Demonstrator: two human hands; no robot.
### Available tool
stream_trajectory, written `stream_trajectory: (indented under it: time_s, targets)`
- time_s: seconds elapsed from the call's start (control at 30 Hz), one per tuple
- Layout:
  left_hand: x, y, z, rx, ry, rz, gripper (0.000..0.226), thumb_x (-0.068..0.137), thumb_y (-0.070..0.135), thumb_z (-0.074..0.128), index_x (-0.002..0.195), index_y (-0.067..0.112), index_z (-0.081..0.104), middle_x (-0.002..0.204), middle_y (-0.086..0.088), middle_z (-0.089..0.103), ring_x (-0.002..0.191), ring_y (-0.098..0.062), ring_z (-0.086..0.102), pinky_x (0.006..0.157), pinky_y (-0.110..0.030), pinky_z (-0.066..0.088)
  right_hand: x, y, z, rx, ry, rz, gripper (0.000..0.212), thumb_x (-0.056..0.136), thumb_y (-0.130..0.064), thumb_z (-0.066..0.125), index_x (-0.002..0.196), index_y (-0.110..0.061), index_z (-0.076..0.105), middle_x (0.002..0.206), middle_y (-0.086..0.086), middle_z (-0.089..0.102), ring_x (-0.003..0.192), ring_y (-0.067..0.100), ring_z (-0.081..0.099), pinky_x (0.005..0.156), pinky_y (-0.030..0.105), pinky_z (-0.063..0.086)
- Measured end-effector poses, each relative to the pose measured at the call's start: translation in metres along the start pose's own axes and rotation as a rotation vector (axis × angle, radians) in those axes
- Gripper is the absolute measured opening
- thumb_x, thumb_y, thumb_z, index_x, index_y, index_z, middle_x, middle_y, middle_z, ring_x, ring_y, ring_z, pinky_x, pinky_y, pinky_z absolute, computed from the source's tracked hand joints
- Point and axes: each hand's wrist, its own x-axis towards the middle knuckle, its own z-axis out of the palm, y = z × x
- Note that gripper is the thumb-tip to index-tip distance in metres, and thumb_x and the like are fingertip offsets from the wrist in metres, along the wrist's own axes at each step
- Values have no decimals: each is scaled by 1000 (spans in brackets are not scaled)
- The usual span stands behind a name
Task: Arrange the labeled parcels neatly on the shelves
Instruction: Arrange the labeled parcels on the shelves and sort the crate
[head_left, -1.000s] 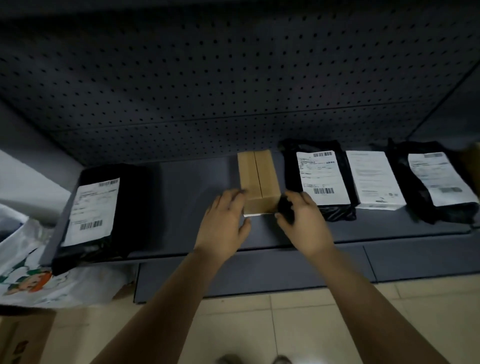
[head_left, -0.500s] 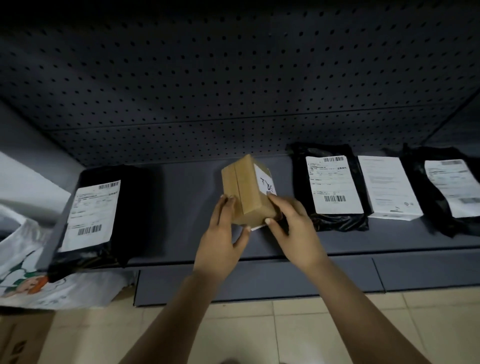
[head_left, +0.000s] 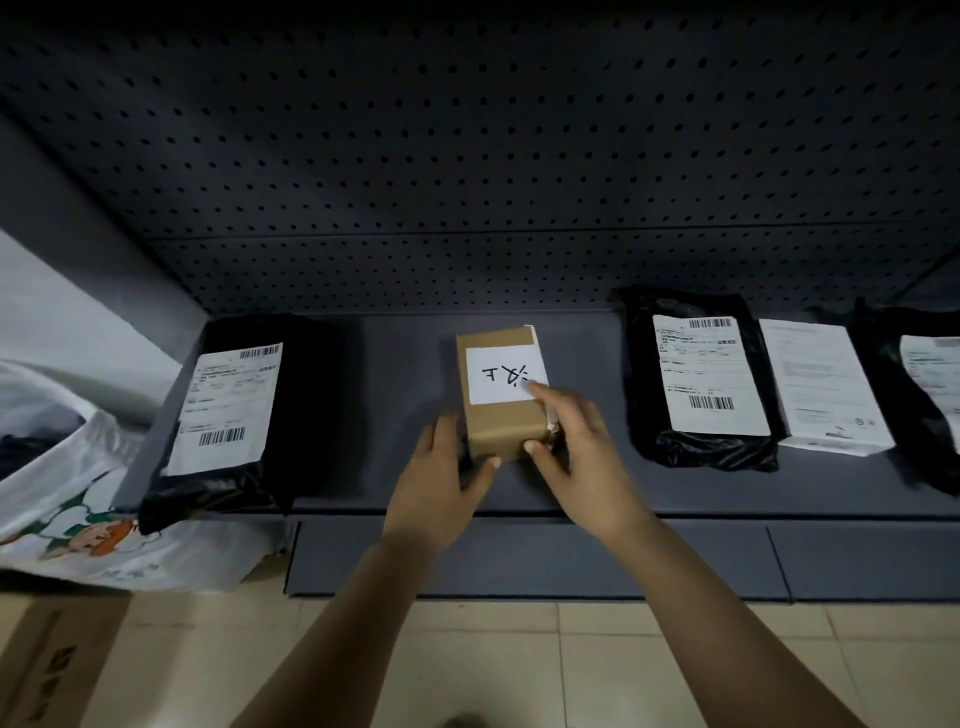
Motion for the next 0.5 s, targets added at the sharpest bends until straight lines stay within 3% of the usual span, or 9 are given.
stream_trajectory:
  time_s: [0.07,0.13,0.2,0.3,0.4,0.5]
  targets:
    - [-3,5,-4,10,47,67,73,91,39,63,151,29,22,151,0,30,131,-15,38,87,-19,36,0,3,0,24,8,93,67,92,-15,64,148,-29,31,140,-5,39,111,-19,44,87,0,33]
    - [-4,11,-5,20,29,148,73,92,38,61,151,40,17,158,4,17,137,-11,30,90,-18,36,1,7,3,-1,-9,176,66,92,-22,65,148,-25,31,142,-1,43,126,3,45,93,15,34]
    - [-3,13,-4,17,-5,160,69,93,38,60,150,43,22,160,5,13,139,-13,31,91,-18,38,3,11,7,-5,-31,214,60,93,-26,64,145,-25,35,139,0,48,126,14,46,94,24,37]
    - [-5,11,-2,-30,18,95,67,92,37,62,148,38,27,157,3,20,132,-17,42,91,-24,44,2,9,7,45,-43,200,58,92,-28,64,143,-31,36,138,-5,50,126,11,46,97,27,40]
    - [-7,5,-6,-125,60,33,65,90,34,66,145,33,32,148,1,34,119,-19,55,89,-34,52,2,0,5,85,-96,166,61,92,-27,64,144,-37,33,142,-12,45,128,3,41,99,21,35]
    - [-8,-3,-16,-126,102,19,55,92,30,63,141,26,39,136,-1,42,113,-18,55,81,-25,45,3,-9,6,165,-131,133,58,93,-20,63,142,-38,37,140,-11,46,126,4,46,101,18,39]
